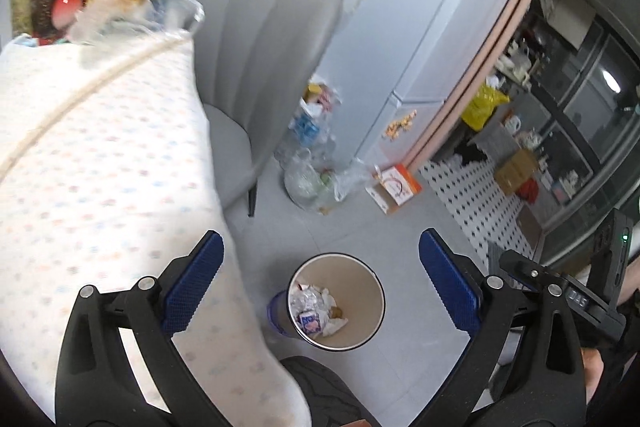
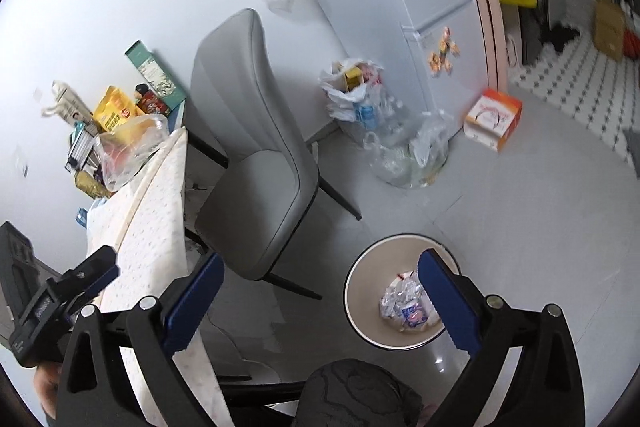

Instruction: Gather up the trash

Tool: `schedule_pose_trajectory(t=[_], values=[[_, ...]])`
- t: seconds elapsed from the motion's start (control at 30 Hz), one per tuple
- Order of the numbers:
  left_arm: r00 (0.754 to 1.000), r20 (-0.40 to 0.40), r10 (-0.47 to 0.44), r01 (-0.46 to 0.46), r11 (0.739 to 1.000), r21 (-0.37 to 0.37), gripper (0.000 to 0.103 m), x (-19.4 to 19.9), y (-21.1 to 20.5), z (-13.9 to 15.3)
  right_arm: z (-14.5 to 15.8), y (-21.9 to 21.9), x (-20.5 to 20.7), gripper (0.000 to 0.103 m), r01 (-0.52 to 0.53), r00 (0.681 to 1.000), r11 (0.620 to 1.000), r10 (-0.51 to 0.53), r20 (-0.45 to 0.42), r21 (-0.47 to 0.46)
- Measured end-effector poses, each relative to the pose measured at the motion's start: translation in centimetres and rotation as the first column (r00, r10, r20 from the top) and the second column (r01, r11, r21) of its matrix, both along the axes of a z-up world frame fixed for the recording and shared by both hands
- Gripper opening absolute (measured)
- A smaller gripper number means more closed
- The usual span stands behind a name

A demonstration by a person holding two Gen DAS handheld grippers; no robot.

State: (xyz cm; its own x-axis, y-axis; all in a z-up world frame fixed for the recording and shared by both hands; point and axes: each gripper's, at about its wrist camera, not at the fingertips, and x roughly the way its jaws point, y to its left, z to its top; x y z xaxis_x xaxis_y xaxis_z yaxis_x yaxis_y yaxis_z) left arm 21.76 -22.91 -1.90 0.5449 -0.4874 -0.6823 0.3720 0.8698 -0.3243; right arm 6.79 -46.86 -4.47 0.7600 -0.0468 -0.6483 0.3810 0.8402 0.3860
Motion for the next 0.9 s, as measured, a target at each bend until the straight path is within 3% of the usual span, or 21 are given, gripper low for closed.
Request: schedule_pose_trajectory(t=[0.37,0.63,0.9], values=[[0.984,0.165,0.060,-0.057,0.998,-0.023,0.097,-5.8,6.2,6.9,6.2,6.0,-3.5,0.095,0.032,0.999,0.988,-0.028,0.032,-0.148],[0.963,0.248,0.108,-0.105,0.994,-0.028,0.097,-10.7,10.0,10.6,10.0,10.7,-6.4,0.095,-0.024,0.994,0.979,0.044,0.096,-0.203],[0.933,0.314,0.178,-0.190,0.982,0.005,0.097,-15.8,14.1,13.0,12.2,16.0,-8.7,0.095,-0.163,0.976,0.958,0.191,0.102,-0.236]])
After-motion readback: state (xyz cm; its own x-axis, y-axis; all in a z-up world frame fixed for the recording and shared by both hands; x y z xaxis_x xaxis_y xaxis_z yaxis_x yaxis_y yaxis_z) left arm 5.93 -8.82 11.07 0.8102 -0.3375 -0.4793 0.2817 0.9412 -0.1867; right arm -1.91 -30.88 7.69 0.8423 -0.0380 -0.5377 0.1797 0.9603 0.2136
